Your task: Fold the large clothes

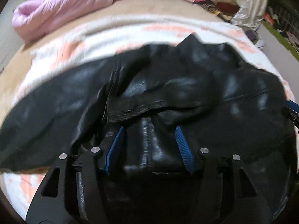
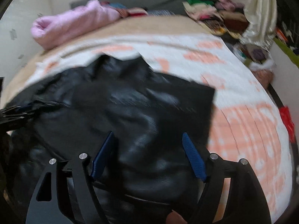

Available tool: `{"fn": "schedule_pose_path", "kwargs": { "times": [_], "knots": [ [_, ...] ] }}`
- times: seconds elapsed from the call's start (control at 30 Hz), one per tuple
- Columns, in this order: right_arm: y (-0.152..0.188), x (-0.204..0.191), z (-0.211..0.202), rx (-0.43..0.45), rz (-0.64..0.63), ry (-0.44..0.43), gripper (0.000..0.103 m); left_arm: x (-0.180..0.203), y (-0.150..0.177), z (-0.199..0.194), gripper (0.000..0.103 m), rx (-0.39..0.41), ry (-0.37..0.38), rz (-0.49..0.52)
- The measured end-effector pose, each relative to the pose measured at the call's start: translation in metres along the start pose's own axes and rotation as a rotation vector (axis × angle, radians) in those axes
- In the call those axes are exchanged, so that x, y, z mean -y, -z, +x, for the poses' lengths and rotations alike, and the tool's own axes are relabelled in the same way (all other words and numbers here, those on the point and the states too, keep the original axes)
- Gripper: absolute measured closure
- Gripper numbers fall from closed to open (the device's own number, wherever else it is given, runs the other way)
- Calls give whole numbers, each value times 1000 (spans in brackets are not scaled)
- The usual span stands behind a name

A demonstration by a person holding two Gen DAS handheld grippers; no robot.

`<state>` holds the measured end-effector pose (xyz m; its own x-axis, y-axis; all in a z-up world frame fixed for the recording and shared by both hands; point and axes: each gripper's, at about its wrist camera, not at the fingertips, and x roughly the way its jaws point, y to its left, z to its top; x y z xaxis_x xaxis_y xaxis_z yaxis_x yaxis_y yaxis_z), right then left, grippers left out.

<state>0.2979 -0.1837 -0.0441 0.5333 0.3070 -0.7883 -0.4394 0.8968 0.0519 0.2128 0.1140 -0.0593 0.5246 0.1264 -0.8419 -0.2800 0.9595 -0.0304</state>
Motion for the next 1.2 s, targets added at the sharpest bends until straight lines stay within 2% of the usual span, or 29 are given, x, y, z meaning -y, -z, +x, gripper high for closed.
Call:
{"fn": "schedule_pose_path", "kwargs": {
  "times": [0.1,0.27,0.33,0.4,0.5,0.6,0.7,0.77,0.87,0.93,1.0,1.1,1.2],
  "knots": [
    [9,15,14,-45,60,-35,31,-13,6,5,47,14,71,-48],
    [14,9,20,-42,52,-9,30,-16,7,4,47,18,97,-48],
    [13,8,15,-19,45,0,30,-18,8,-3,46,16,85,-53],
    [11,-3,-7,45,11,14,29,-20,11,-17,43,38,101,-67],
    [19,-21,-31,107,13,-49,24,-14,16,-34,39,76,105,-43],
    [32,-38,-27,62,15,-74,23,-6,22,-34,34,61,103,-23],
    [42,-43,-3,-21,28,-16,22,-8,26,-23,33,28,99,-24],
    [42,-42,1,-27,59,-14,22,-13,29,-17,33,22,118,-44],
    [41,-45,-11,18,76,-13,19,-14,29,-25,33,37,124,-39],
    [44,-47,-23,43,105,-39,14,-13,29,-36,31,56,139,-30],
    [47,-49,-34,73,119,-58,9,-12,29,-48,24,78,150,-21],
    [52,-58,-45,89,115,-54,5,-10,31,-62,13,103,152,-1],
    [53,-65,-54,108,103,-39,4,-11,35,-73,10,115,156,3]
  ]
}}
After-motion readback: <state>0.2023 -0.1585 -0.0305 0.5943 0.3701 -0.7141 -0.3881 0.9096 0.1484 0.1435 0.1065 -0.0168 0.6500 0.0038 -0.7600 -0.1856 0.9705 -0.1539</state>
